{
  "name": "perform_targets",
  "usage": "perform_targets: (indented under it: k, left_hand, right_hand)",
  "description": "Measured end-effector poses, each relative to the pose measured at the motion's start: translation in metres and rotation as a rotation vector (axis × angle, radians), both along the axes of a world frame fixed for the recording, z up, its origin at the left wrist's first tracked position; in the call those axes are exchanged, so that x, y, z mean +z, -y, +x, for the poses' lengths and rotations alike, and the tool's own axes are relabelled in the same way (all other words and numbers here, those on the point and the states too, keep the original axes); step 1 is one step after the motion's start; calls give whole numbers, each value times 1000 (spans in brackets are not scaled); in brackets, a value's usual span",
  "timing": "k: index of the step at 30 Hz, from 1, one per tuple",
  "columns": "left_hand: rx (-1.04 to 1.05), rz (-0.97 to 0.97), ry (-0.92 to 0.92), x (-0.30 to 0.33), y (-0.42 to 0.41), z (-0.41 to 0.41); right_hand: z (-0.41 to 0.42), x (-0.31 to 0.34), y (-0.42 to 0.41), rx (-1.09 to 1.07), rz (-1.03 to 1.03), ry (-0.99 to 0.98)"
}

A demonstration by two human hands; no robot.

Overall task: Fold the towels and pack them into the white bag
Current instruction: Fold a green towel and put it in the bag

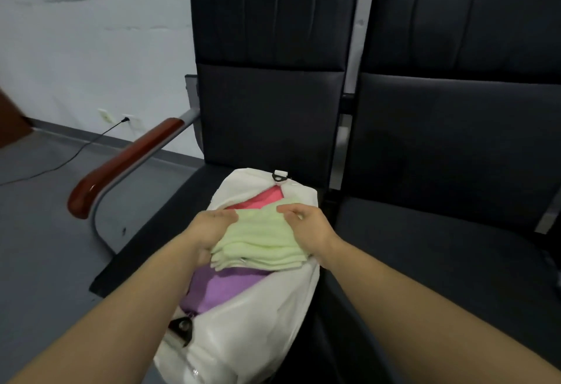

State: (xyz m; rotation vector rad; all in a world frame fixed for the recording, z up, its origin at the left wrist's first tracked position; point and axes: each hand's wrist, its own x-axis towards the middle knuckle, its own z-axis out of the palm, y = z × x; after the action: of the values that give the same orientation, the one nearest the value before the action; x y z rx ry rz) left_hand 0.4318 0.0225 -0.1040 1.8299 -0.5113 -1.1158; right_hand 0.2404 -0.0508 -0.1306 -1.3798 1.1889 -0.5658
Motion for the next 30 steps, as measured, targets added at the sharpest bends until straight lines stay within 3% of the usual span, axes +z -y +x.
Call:
perform_targets:
  k: [5, 12, 14, 16, 19, 21, 25, 30]
  left_hand:
    - [15, -26, 48, -18, 28, 13]
    - [-143, -135, 741, -31, 47, 38]
    - [-247, -161, 873, -34, 52, 42]
    - [-370, -42, 969, -37, 56, 43]
    - [-476, 264, 944, -39, 64, 44]
    - [-528, 341, 933, -41, 70, 45]
    - [-595, 347, 986, -41, 76, 46]
    - [-717, 286, 1243, -45, 72, 48]
  right_hand:
    - [27, -15, 17, -86, 279, 80]
    - [65, -25, 23, 18, -4, 122]
    - [72, -24, 26, 21, -106, 32]
    - [72, -24, 29, 67, -187, -175]
    - [67, -31, 37, 148, -155, -384]
    - [64, -31, 40, 181, -131, -456]
    - [59, -21, 42, 184, -125, -521]
    - [53, -17, 35, 114, -314, -568]
